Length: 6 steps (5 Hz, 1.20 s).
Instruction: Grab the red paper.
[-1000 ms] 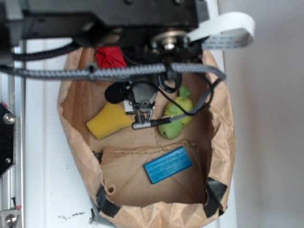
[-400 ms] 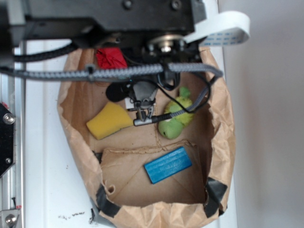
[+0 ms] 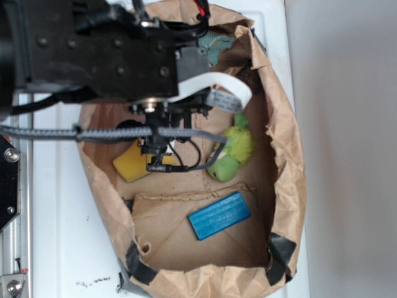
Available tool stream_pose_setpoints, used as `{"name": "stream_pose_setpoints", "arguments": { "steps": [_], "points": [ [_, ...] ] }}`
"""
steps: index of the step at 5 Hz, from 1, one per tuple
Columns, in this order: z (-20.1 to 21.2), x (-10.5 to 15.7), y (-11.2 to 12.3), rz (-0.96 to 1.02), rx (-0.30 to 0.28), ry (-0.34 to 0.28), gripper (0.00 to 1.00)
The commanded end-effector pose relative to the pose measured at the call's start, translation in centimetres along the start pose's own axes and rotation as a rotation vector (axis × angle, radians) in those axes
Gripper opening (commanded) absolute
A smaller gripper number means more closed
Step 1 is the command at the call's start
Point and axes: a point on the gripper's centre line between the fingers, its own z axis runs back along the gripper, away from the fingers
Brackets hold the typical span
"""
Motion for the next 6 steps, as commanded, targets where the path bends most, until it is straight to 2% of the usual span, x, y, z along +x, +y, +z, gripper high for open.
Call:
{"name": "stream_pose_setpoints", "arguments": {
  "steps": [1,2,3,4,5,6],
  "points": [
    [-2.0,1.7,2.0,-0.114,0.01,0.022,1.0],
    [-1.9,1.9,2.9,-0.124,-0.021,0.128,1.0],
    [-1.8,1.8,3.3,-0.138,0.001,0.147,1.0],
    [-2.0,1.5,3.2,-0.15,0.049,0.147,1.0],
    [-1.7,0.6,3.3,-0.174,0.056,0.195,1.0],
    [-1.0,-0.4,3.4,-0.204,0.04,0.213,1.0]
  ]
}}
